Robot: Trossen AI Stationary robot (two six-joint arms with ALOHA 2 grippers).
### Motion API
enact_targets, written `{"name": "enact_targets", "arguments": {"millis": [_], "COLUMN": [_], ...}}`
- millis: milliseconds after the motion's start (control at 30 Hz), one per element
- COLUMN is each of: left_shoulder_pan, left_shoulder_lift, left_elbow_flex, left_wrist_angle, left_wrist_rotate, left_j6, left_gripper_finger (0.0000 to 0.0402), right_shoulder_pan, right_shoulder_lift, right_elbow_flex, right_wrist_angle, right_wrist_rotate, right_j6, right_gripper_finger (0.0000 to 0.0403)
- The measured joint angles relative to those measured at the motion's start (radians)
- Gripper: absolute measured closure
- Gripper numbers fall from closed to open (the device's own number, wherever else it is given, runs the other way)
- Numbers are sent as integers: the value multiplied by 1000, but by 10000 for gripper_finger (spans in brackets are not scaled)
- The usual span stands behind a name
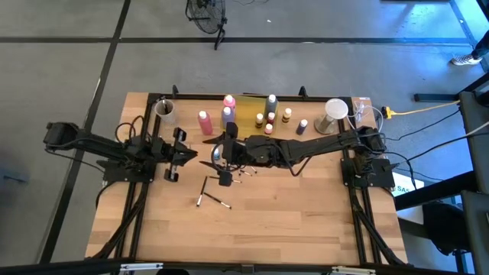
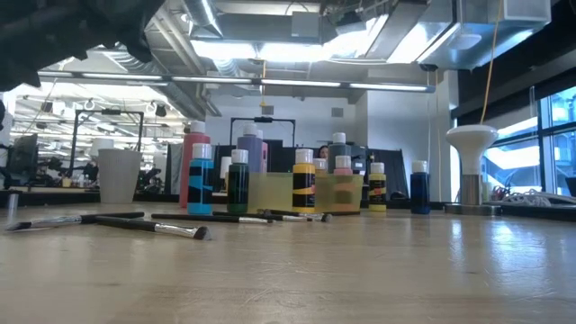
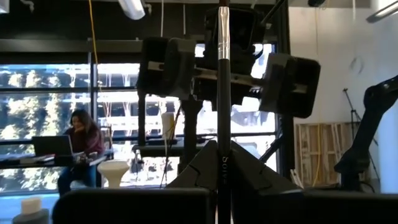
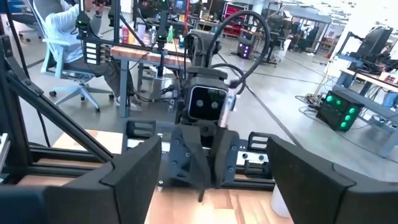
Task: Pick & Place Paint Supplies
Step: Put the silver paintbrush into the white cup
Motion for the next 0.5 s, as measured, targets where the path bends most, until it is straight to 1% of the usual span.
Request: {"name": "enact_targets", "arguments": {"millis": [100,167,333,500], "left_shoulder_pan": [-7,-8,-8,-8], "left_shoulder_lift": [72,111,205,261], "left_elbow_flex": [1,8,50,93], "left_wrist_angle": [92,123,131,139], "left_wrist_rotate": [0,0,1,28], "left_j6": [0,0,0,17], "left_gripper_finger": [393,393,393,393], "right_shoulder_pan": [0,-1,-2,-2], "right_shoulder_lift": [0,0,0,0], "right_elbow_flex": [0,0,0,0], "right_wrist_angle": [0,0,4,-4], "right_wrist_rotate": [0,0,0,0], "right_j6": [-3,-6,-23,-23], "right_gripper_finger": [109,109,109,110]}}
